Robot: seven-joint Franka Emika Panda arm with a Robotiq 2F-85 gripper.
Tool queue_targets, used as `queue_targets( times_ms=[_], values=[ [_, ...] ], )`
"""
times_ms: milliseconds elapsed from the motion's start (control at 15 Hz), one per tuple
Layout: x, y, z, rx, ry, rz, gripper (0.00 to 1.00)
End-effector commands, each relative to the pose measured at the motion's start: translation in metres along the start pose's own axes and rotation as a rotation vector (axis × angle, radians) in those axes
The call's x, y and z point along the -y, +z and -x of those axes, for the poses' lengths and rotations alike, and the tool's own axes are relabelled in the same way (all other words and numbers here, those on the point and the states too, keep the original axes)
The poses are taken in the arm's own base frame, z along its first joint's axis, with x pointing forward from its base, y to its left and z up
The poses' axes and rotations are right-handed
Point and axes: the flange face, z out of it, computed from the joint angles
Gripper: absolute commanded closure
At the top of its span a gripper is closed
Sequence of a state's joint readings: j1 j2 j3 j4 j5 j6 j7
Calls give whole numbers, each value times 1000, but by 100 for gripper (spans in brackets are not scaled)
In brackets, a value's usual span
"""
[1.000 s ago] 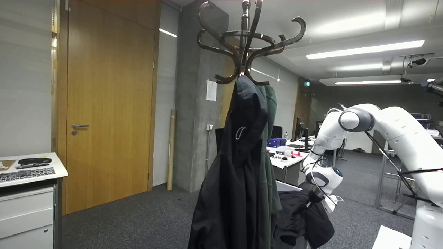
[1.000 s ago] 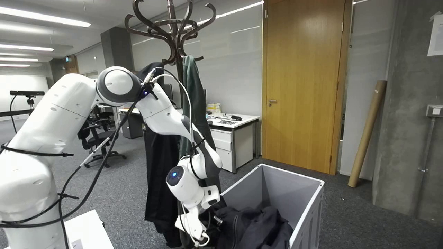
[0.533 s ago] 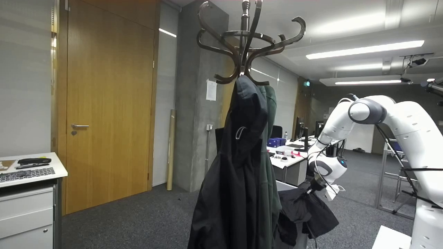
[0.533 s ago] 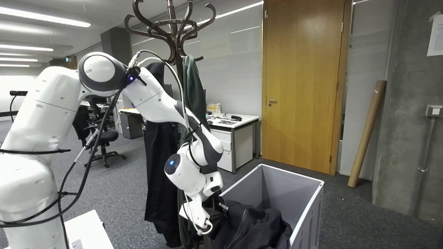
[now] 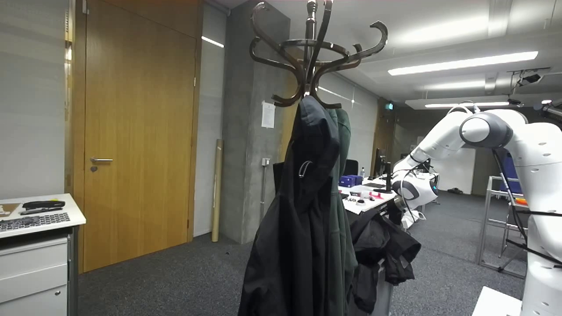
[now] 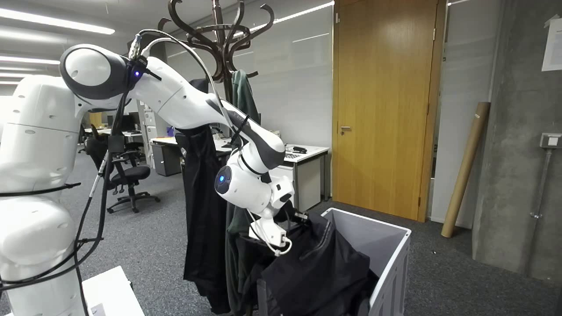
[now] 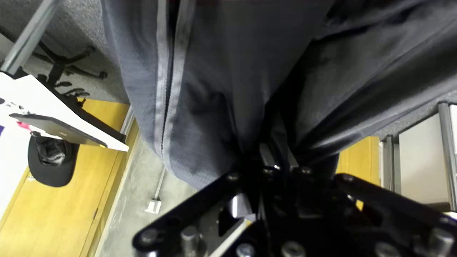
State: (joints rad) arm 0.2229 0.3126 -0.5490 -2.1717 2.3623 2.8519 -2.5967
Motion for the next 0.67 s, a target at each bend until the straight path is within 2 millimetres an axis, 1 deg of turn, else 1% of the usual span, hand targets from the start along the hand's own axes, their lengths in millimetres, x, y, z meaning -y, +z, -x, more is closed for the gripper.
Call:
queue_targets(
  times_ms=[0, 133, 333, 600],
  values=[
    [-2, 4, -42, -177, 13, -39, 98],
    [6, 15, -52, -226, 11, -69, 98],
    [16, 26, -63, -278, 23, -107, 98],
    [23, 15, -85, -343, 27, -141, 98]
  ],
)
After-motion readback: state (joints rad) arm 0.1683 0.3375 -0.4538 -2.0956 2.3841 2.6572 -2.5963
